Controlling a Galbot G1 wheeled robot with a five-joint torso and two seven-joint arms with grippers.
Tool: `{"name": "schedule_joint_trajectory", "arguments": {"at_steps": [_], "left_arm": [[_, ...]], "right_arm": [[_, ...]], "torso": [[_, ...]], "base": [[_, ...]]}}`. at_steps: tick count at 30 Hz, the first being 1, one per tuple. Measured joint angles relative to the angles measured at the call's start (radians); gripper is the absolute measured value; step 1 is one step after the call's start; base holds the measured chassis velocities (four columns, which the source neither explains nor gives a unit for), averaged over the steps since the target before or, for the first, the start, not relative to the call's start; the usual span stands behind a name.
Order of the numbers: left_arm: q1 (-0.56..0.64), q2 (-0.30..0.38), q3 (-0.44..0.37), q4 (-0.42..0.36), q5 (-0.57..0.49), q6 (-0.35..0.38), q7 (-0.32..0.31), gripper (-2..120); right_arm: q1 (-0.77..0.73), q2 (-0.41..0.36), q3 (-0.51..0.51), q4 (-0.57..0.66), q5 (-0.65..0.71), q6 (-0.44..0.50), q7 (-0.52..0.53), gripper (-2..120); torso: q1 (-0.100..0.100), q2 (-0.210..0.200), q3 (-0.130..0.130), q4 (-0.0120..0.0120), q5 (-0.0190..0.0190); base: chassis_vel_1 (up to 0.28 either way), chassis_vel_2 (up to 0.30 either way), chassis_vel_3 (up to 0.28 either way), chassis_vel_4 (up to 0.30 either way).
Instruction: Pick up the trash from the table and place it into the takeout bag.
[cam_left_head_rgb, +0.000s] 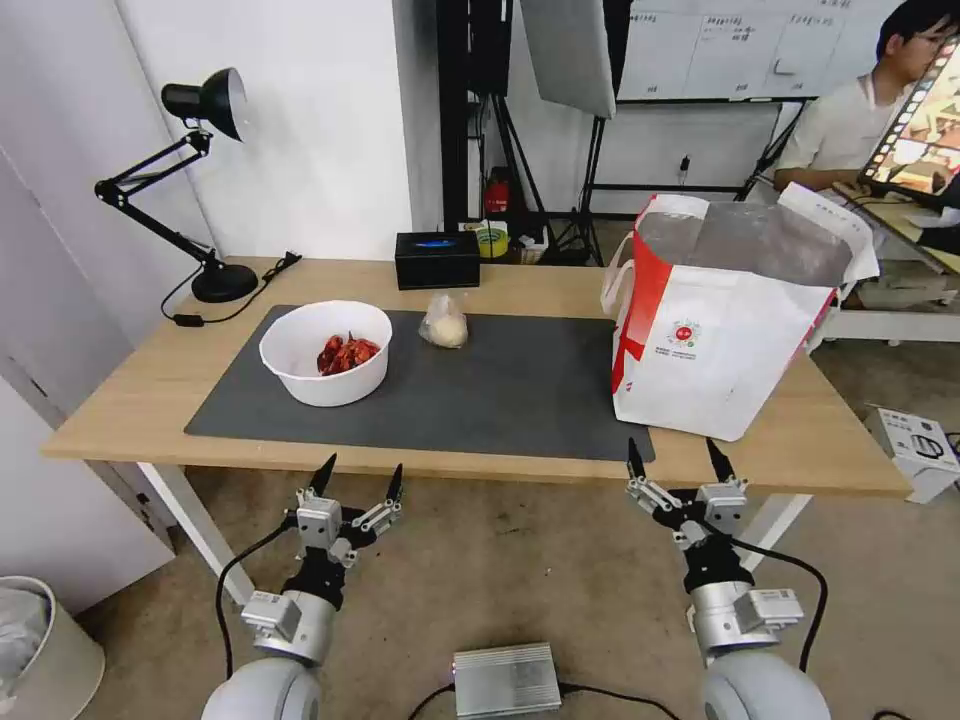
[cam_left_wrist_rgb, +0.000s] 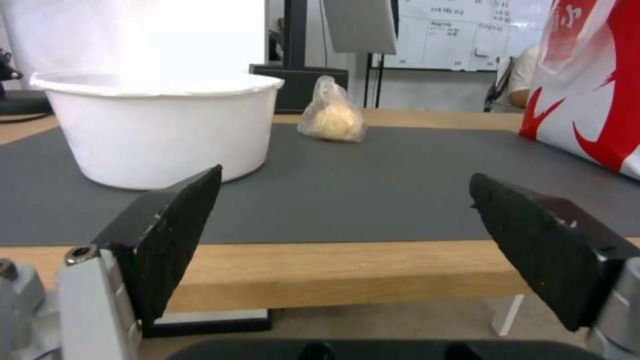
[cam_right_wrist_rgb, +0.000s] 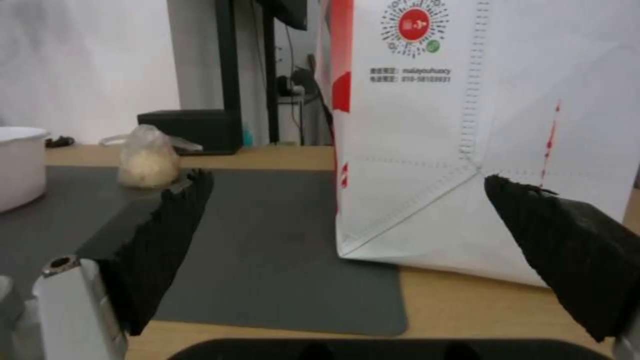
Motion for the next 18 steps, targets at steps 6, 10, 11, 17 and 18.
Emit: {"name": "schedule_joint_trajectory", "arguments": {"at_steps": [6,10,11,17,18], "left_arm": [[-0.003,0.001,-0.002,0.0,-0.002,0.001,0.0,100],[-0.003,0.004,-0.007,0.0,-0.008,0.001,0.0,100],[-0.003,0.005,-0.009,0.0,-0.011,0.002,-0.001,100],[0.0,0.008,-0.015,-0.001,-0.018,0.002,0.0,100],[0.0,0.008,-0.017,-0.001,-0.018,0.002,0.0,100]], "right_arm": [[-0.009,0.007,-0.012,0.002,-0.016,-0.002,-0.002,100],[-0.014,0.015,-0.02,0.001,-0.025,-0.001,-0.005,100],[-0.015,0.017,-0.021,0.001,-0.027,-0.001,-0.006,100],[-0.015,0.021,-0.024,-0.004,-0.03,0.003,-0.007,100],[-0.016,0.022,-0.025,-0.005,-0.03,0.006,-0.008,100]], "torso": [[0.0,0.0,0.0,0.0,0.0],[0.0,0.0,0.0,0.0,0.0],[0.0,0.0,0.0,0.0,0.0],[0.0,0.0,0.0,0.0,0.0],[0.0,0.0,0.0,0.0,0.0]], "base": [[0.0,0.0,0.0,0.0],[0.0,0.0,0.0,0.0],[0.0,0.0,0.0,0.0],[0.0,0.0,0.0,0.0],[0.0,0.0,0.0,0.0]]}}
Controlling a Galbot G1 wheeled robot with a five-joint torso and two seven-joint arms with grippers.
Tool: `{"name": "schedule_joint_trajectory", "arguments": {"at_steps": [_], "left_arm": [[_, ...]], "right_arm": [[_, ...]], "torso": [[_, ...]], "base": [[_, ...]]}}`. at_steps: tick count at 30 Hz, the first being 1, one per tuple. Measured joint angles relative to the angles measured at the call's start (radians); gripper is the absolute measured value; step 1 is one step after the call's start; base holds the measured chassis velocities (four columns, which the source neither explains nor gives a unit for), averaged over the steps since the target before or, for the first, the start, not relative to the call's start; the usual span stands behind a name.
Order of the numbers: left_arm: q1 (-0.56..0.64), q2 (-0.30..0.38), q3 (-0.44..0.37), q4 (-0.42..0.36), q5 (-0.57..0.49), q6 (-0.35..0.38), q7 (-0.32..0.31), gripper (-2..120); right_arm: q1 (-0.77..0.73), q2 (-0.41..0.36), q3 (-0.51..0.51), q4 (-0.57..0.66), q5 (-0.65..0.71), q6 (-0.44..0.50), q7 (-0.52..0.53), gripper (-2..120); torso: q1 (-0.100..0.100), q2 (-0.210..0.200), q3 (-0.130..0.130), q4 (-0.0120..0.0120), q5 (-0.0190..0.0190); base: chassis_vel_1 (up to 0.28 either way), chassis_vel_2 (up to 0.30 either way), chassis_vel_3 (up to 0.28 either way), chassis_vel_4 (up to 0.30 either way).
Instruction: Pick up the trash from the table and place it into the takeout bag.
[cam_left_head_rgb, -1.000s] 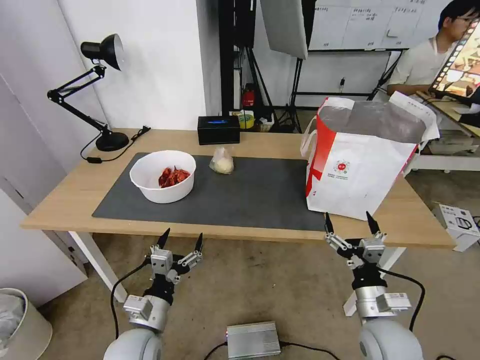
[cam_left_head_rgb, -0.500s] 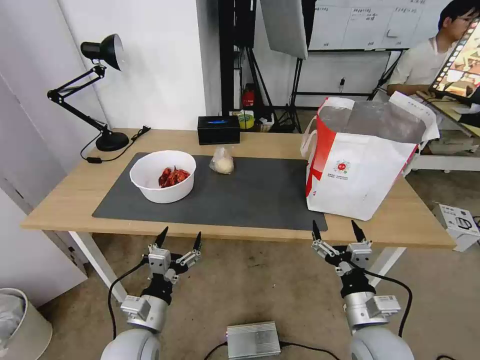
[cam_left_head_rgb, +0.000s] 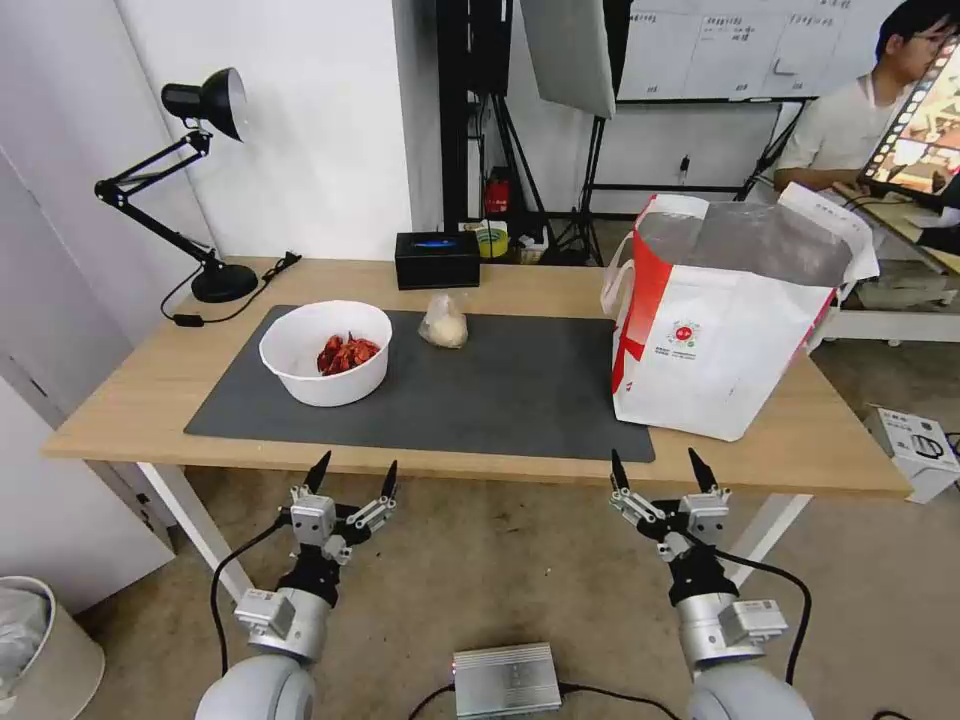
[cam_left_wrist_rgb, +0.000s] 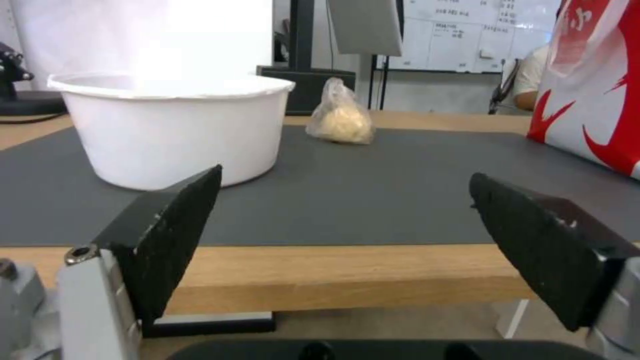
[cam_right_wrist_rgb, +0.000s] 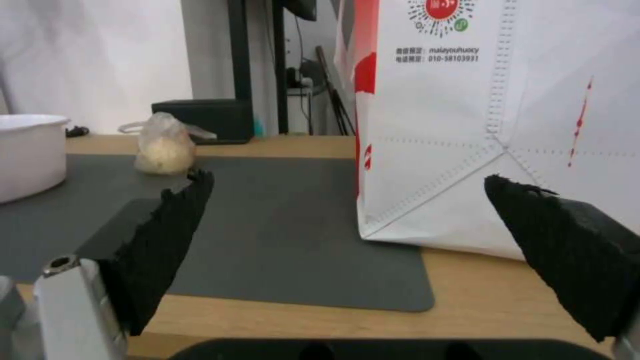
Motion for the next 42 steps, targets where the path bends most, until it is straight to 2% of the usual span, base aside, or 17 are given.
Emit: {"name": "schedule_joint_trajectory", "arguments": {"at_steps": [9,22,29,42], "left_arm": [[0.004,0.003,-0.007,0.002,-0.004,-0.002,0.004,100],[0.014,0.009,-0.014,0.013,-0.011,-0.018,0.008,100],[0.025,0.01,-0.021,0.025,-0.014,-0.031,0.014,100],[0.033,0.004,-0.042,0.026,-0.028,-0.033,0.016,100]], "right_arm": [[0.02,0.001,-0.025,-0.014,0.013,0.041,-0.033,100],[0.171,-0.043,-0.101,-0.071,0.105,0.062,-0.075,100],[0.339,-0.05,-0.183,-0.173,0.128,0.057,-0.08,100],[0.531,-0.047,-0.239,-0.334,0.149,0.043,-0.068,100]], "torso": [[0.0,0.0,0.0,0.0,0.0],[0.0,0.0,0.0,-0.0001,0.0001],[0.0,0.0,0.0,0.0,0.0001],[0.0,0.0,0.0,0.0,0.0]], "base": [[0.0,0.0,0.0,0.0],[0.0,0.0,0.0,0.0],[0.0,0.0,0.0,0.0],[0.0,0.0,0.0,0.0]]}}
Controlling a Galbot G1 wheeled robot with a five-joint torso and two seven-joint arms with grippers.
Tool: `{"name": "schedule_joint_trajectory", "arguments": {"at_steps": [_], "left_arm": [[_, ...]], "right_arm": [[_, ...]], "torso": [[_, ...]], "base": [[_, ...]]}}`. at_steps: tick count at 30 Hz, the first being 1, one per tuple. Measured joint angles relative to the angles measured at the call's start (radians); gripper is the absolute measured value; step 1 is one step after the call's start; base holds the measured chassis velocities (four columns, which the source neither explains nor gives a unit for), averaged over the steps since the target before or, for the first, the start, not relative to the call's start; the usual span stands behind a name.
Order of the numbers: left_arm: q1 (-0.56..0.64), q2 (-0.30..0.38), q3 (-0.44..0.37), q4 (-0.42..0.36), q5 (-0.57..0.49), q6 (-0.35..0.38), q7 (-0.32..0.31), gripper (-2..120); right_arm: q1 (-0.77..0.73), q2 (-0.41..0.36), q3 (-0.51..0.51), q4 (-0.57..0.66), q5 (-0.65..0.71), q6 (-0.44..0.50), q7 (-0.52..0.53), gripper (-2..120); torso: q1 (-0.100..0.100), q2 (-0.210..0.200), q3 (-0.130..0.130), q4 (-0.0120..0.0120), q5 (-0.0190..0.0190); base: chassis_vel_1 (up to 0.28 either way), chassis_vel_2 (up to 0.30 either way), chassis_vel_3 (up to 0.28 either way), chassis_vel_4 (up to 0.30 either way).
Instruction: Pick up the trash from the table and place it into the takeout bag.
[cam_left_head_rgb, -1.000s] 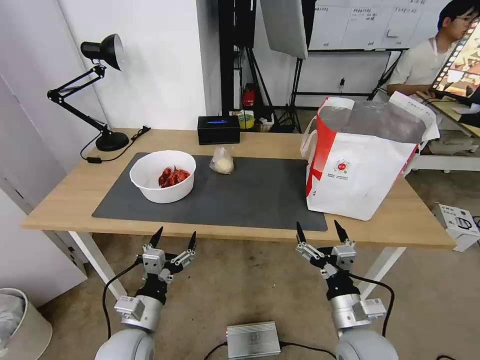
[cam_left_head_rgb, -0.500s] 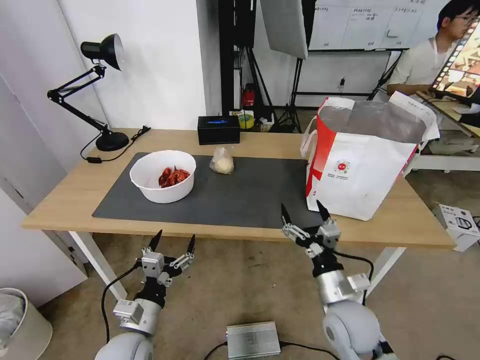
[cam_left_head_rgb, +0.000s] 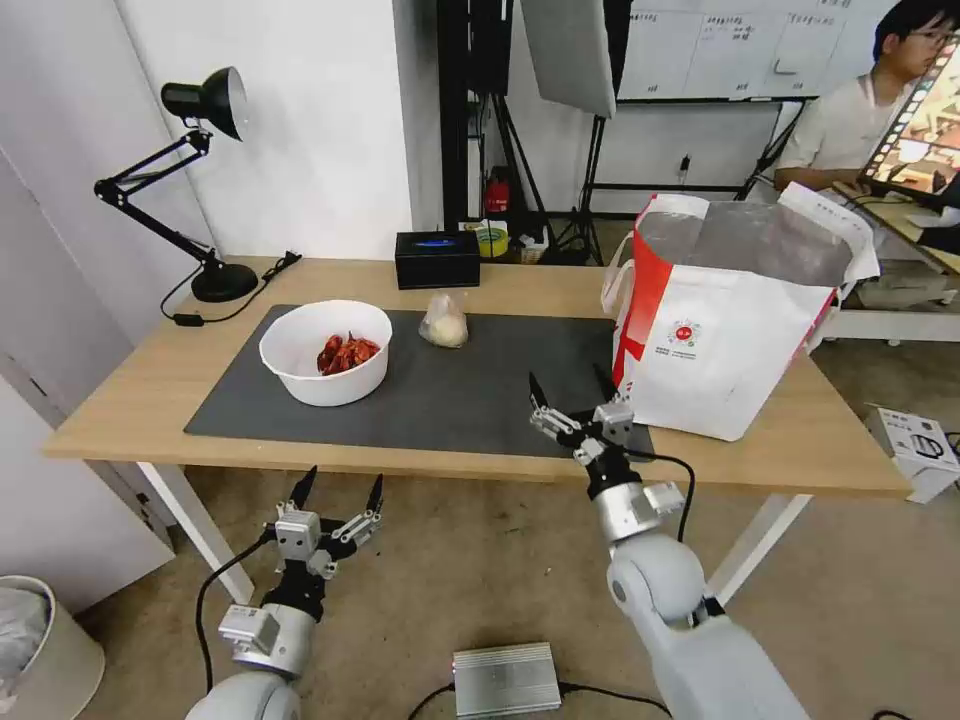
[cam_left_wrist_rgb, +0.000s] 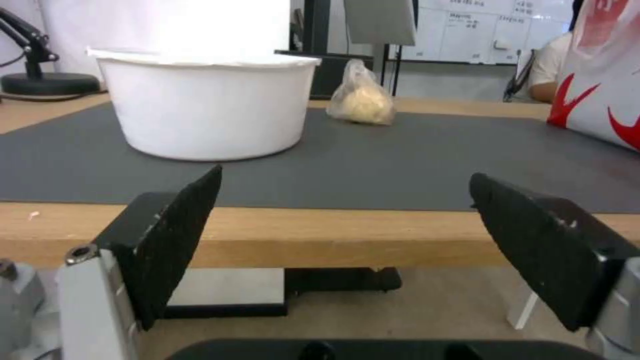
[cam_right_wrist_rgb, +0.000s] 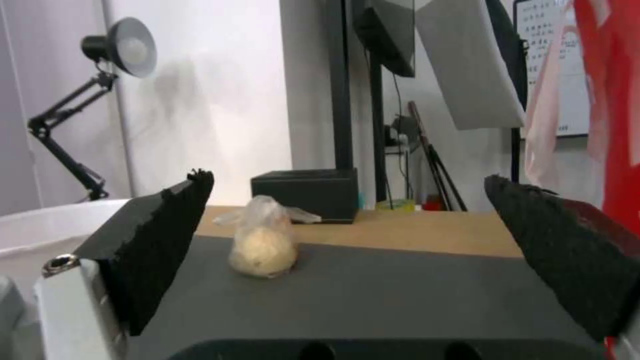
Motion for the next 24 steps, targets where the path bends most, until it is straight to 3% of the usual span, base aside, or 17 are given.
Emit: {"name": "schedule_joint_trajectory", "arguments": {"at_steps": [14,24], "left_arm": [[0.0,-0.007,-0.004,-0.019,0.008,0.004,0.0,100],[0.012,-0.024,-0.003,-0.028,0.026,0.005,-0.001,100]], "right_arm": [[0.24,-0.026,-0.088,-0.218,0.068,-0.004,0.022,100],[0.381,0.031,-0.149,-0.371,0.095,-0.004,0.027,100]], "torso": [[0.0,0.0,0.0,0.0,0.0],[0.0,0.0,0.0,-0.0001,0.0]], "base": [[0.0,0.0,0.0,0.0],[0.0,0.0,0.0,0.0]]}}
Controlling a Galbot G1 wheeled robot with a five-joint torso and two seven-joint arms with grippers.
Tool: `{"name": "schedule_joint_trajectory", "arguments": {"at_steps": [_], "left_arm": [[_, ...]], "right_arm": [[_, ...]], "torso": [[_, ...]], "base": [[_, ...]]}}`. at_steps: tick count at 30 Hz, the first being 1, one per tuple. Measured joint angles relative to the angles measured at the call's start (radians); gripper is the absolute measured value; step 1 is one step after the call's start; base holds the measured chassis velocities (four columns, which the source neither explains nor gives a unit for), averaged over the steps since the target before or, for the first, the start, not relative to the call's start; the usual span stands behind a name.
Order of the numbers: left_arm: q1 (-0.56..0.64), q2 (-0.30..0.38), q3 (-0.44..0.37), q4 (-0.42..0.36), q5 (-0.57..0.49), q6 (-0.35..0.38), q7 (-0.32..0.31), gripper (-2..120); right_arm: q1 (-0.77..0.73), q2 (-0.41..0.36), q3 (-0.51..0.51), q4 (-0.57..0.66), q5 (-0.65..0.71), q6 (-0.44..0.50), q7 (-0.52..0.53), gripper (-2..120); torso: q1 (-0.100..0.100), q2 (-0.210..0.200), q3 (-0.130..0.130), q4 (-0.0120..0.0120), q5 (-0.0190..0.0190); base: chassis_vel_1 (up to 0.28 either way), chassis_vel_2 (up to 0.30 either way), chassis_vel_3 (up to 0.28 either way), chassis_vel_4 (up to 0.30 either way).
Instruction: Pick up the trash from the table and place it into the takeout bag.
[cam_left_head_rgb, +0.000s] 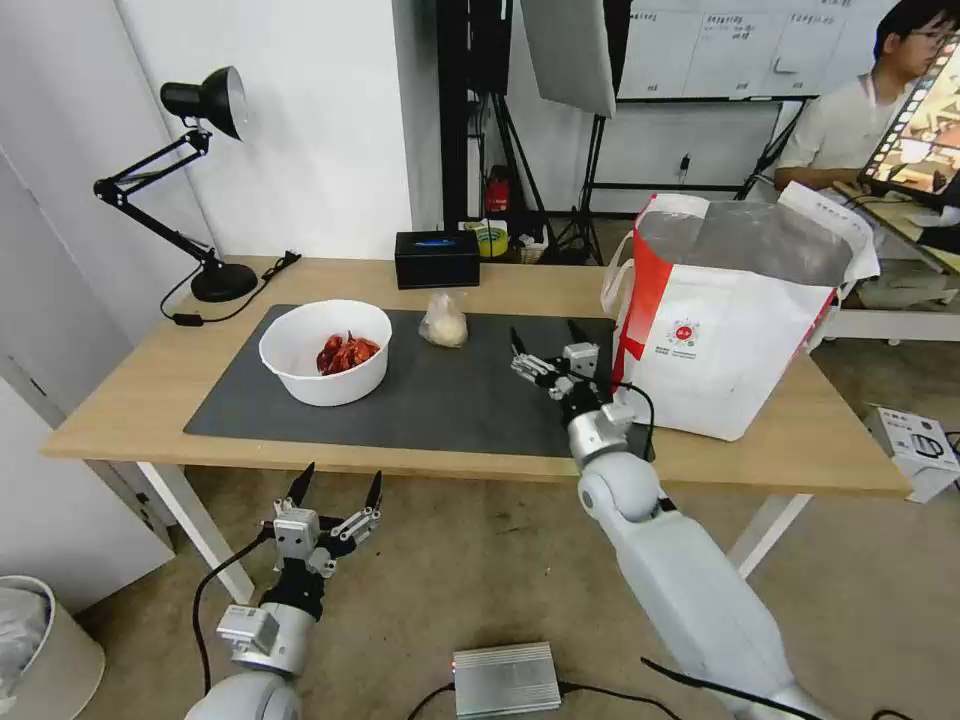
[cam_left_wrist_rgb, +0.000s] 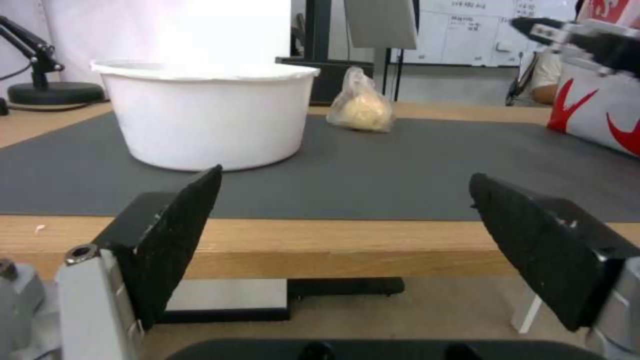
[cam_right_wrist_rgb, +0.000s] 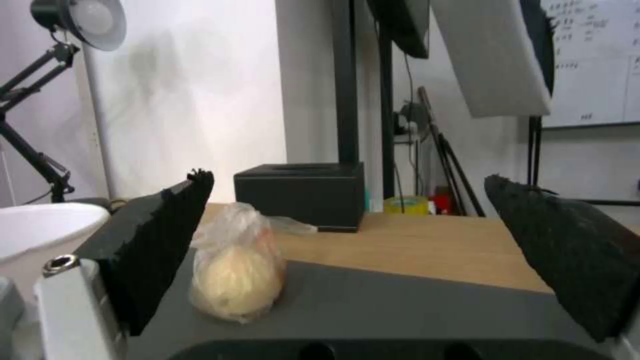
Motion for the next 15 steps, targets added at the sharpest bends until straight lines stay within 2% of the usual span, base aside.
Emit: {"name": "schedule_joint_trajectory", "arguments": {"at_steps": [5,9,13,15], "left_arm": [[0.003,-0.005,-0.01,-0.003,0.0,0.0,-0.001,100],[0.006,-0.006,-0.016,-0.004,-0.001,-0.001,-0.002,100],[0.009,-0.002,-0.034,-0.005,-0.01,-0.002,-0.002,100],[0.009,-0.002,-0.034,-0.004,-0.01,-0.002,-0.002,100]], "right_arm": [[0.112,0.055,-0.035,-0.127,0.006,0.001,-0.001,100],[0.151,0.083,-0.04,-0.18,0.001,0.003,-0.004,100],[0.225,0.143,-0.05,-0.289,-0.019,0.009,-0.019,100],[0.228,0.145,-0.051,-0.293,-0.02,0.009,-0.019,100]], "torso": [[0.0,0.0,0.0,0.0002,-0.0001],[0.0,0.0,0.0,0.0,-0.0002],[0.0,0.0,0.0,0.0001,-0.0002],[0.0,0.0,0.0,0.0001,-0.0002]], "base": [[0.0,0.0,0.0,0.0],[0.0,0.0,0.0,0.0],[0.0,0.0,0.0,0.0],[0.0,0.0,0.0,0.0]]}}
